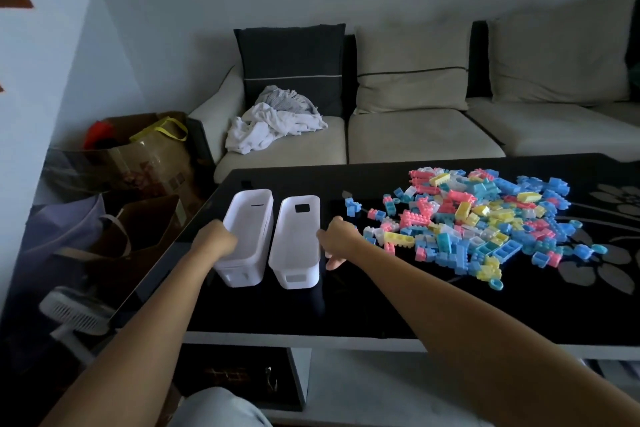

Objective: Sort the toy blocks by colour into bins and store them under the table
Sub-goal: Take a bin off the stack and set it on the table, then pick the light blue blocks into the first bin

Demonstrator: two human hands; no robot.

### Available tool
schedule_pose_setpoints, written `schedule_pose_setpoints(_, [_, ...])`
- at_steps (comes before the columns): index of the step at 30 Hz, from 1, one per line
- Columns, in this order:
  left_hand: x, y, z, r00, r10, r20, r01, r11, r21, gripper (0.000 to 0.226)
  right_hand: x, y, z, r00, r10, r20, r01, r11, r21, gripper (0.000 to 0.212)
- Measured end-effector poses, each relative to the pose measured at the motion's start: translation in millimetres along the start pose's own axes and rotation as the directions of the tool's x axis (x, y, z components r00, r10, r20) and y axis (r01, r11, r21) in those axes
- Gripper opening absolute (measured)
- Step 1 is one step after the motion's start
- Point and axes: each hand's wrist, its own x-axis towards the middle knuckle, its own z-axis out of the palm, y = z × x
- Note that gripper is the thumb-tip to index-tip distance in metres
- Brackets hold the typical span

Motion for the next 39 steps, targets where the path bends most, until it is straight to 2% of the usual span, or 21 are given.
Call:
schedule_pose_setpoints(1, [-4,6,0,0.996,0.053,-0.071,-0.055,0.998,-0.021,0.036,1,2,-10,0.999,-0.021,0.03,0.023,0.999,-0.047,0.051])
schedule_pose_setpoints(2, [-11,16,0,0.977,0.139,-0.16,-0.149,0.987,-0.056,0.045,-6,11,-19,0.998,-0.029,0.059,0.029,1.0,0.003,0.054])
schedule_pose_setpoints(3, [-18,26,0,0.933,0.247,-0.262,-0.278,0.957,-0.088,0.047,-11,19,-32,0.997,-0.067,0.043,0.067,0.998,0.012,0.051])
schedule_pose_setpoints(4, [-29,40,2,0.87,0.358,-0.338,-0.414,0.904,-0.107,0.044,-15,28,-46,1.0,-0.012,0.024,0.009,0.994,0.11,0.043])
schedule_pose_setpoints(5, [-43,55,2,0.807,0.457,-0.375,-0.531,0.838,-0.123,0.04,-19,39,-59,0.997,-0.08,-0.013,0.081,0.996,0.043,0.034])
schedule_pose_setpoints(7, [-72,85,11,0.721,0.613,-0.324,-0.683,0.706,-0.184,0.029,-33,68,-84,0.996,-0.064,-0.057,0.061,0.996,-0.061,0.019])
schedule_pose_setpoints(9, [-99,110,28,0.665,0.728,-0.164,-0.742,0.622,-0.25,0.023,-45,102,-107,0.991,-0.055,-0.125,0.034,0.986,-0.166,0.011])
schedule_pose_setpoints(11, [-120,127,53,0.6,0.8,0.012,-0.769,0.581,-0.266,0.027,-59,132,-129,0.98,-0.043,-0.195,-0.012,0.962,-0.271,0.016])
schedule_pose_setpoints(14, [-135,142,96,0.566,0.801,0.196,-0.776,0.597,-0.203,0.046,-76,173,-146,0.976,0.101,-0.191,-0.177,0.882,-0.437,0.037])
schedule_pose_setpoints(17, [-140,150,135,0.591,0.772,0.232,-0.768,0.627,-0.13,0.055,-88,202,-143,0.97,0.175,-0.17,-0.234,0.866,-0.441,0.043])
schedule_pose_setpoints(20, [-143,157,157,0.592,0.777,0.216,-0.77,0.624,-0.132,0.044,-86,223,-127,0.971,0.131,-0.202,-0.201,0.903,-0.38,0.042])
schedule_pose_setpoints(25, [-137,162,166,0.563,0.808,0.172,-0.799,0.586,-0.135,0.014,-75,229,-109,0.949,0.01,-0.314,-0.098,0.959,-0.267,0.021])
schedule_pose_setpoints(29, [-130,166,165,0.523,0.831,0.189,-0.825,0.549,-0.132,0.015,-66,224,-110,0.962,0.004,-0.275,-0.089,0.951,-0.295,0.015])
schedule_pose_setpoints(31, [-125,166,163,0.524,0.825,0.212,-0.813,0.558,-0.165,0.021,-66,223,-115,0.966,0.043,-0.256,-0.106,0.966,-0.234,0.018])
schedule_pose_setpoints(33, [-116,167,160,0.584,0.776,0.239,-0.721,0.631,-0.286,0.024,-66,222,-120,0.966,0.077,-0.249,-0.081,0.997,-0.008,0.019])
schedule_pose_setpoints(34, [-110,168,158,0.64,0.723,0.258,-0.617,0.685,-0.388,0.024,-66,220,-124,0.966,0.094,-0.241,-0.051,0.983,0.178,0.018])
schedule_pose_setpoints(35, [-102,170,153,0.712,0.64,0.287,-0.439,0.726,-0.529,0.024,-64,215,-127,0.97,0.12,-0.214,-0.022,0.911,0.413,0.014])
schedule_pose_setpoints(36, [-91,173,148,0.778,0.522,0.349,-0.165,0.706,-0.689,0.023,-58,211,-131,0.977,0.141,-0.159,0.0,0.748,0.663,0.01])
schedule_pose_setpoints(37, [-82,176,141,0.8,0.406,0.441,0.145,0.583,-0.8,0.02,-52,207,-135,0.983,0.152,-0.099,0.009,0.504,0.864,0.008])
schedule_pose_setpoints(38, [-74,178,133,0.79,0.321,0.522,0.394,0.387,-0.834,0.017,-44,205,-139,0.985,0.17,-0.037,-0.004,0.238,0.971,0.009])
schedule_pose_setpoints(39, [-63,179,127,0.782,0.262,0.566,0.524,0.218,-0.824,0.018,-33,204,-140,0.983,0.183,0.027,-0.03,0.018,0.999,0.011])
